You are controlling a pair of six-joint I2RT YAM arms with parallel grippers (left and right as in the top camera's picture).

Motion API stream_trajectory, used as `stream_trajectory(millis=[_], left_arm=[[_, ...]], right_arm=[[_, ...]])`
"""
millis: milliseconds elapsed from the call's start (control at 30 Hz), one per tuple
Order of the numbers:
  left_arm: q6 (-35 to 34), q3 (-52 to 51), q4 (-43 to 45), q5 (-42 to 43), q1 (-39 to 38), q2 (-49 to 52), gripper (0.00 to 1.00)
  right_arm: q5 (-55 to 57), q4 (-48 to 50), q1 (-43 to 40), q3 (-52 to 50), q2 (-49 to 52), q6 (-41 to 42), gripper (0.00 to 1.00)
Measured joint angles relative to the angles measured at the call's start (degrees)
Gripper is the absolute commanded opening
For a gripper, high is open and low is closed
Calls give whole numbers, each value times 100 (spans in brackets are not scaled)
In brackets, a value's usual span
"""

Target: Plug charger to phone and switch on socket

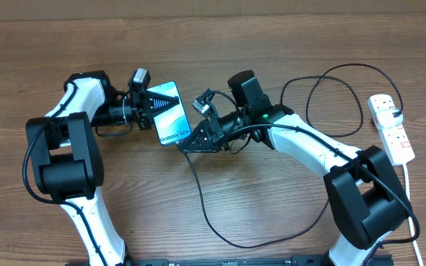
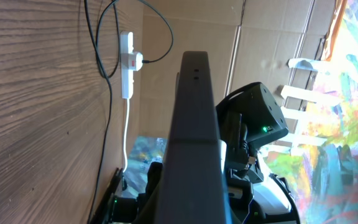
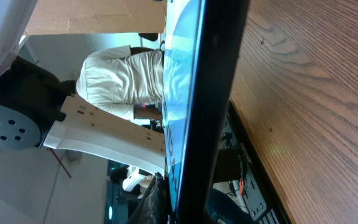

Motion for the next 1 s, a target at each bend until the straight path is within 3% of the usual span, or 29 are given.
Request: stream_trajectory(millis=[1000], left_arm=[[-2, 72, 116, -339, 72, 0, 4]], right_arm=[[870, 7, 273, 0, -107, 669, 4]])
